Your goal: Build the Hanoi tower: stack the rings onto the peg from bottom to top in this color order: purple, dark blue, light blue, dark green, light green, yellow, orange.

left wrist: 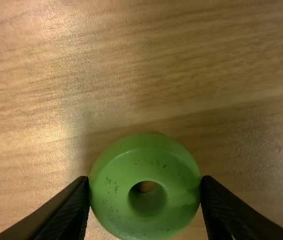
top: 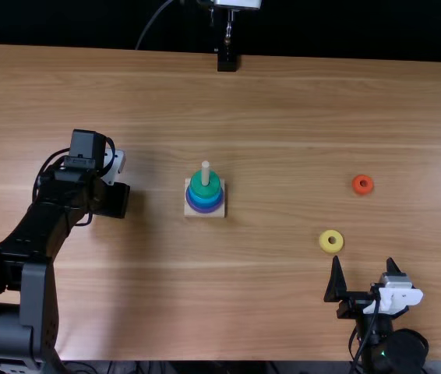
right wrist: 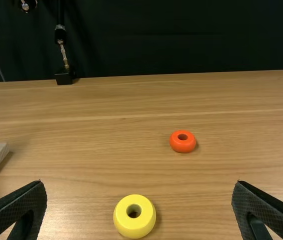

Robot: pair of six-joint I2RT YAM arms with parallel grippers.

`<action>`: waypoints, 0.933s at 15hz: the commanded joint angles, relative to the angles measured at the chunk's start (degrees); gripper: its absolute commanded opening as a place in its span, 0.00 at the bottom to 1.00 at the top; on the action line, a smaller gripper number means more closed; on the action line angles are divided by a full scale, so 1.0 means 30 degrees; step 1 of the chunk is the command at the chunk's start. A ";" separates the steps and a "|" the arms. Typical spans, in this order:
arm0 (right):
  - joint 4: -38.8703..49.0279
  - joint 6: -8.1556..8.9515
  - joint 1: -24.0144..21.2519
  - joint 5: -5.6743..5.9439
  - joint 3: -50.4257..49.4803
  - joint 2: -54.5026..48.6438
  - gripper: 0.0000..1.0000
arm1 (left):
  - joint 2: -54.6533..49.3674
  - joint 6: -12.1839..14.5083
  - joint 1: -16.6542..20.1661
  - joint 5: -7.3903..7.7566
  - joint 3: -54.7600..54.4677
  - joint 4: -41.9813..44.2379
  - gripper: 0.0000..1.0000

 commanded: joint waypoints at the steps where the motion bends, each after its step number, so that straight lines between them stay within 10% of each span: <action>1: -0.1481 -0.0101 -0.0191 -0.0115 -0.0862 -0.0244 1.00 | 0.0429 0.0437 -0.0034 0.0203 -0.0379 -0.0140 0.00; 14: -0.1481 -0.0101 -0.0191 -0.0115 -0.0833 -0.0244 1.00 | -0.2676 0.0015 -0.2495 -0.0078 0.9494 -1.1988 0.00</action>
